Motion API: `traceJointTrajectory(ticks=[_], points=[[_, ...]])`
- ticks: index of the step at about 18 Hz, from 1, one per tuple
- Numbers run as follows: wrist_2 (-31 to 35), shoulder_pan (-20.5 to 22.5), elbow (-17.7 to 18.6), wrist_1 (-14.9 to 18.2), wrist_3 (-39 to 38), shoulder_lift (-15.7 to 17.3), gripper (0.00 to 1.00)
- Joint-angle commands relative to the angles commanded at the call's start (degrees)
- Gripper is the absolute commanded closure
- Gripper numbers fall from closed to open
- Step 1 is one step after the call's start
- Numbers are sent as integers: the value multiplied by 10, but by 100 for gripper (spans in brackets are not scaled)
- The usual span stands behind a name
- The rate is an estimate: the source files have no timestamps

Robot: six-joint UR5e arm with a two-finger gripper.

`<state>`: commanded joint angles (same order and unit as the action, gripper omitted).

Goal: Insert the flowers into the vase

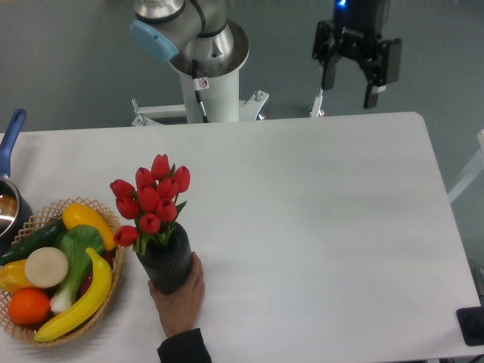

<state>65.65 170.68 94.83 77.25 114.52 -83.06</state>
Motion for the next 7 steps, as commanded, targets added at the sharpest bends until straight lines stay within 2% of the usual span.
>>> traceJointTrajectory(ticks=[7], points=[[0, 1, 7, 1, -1, 8, 0]])
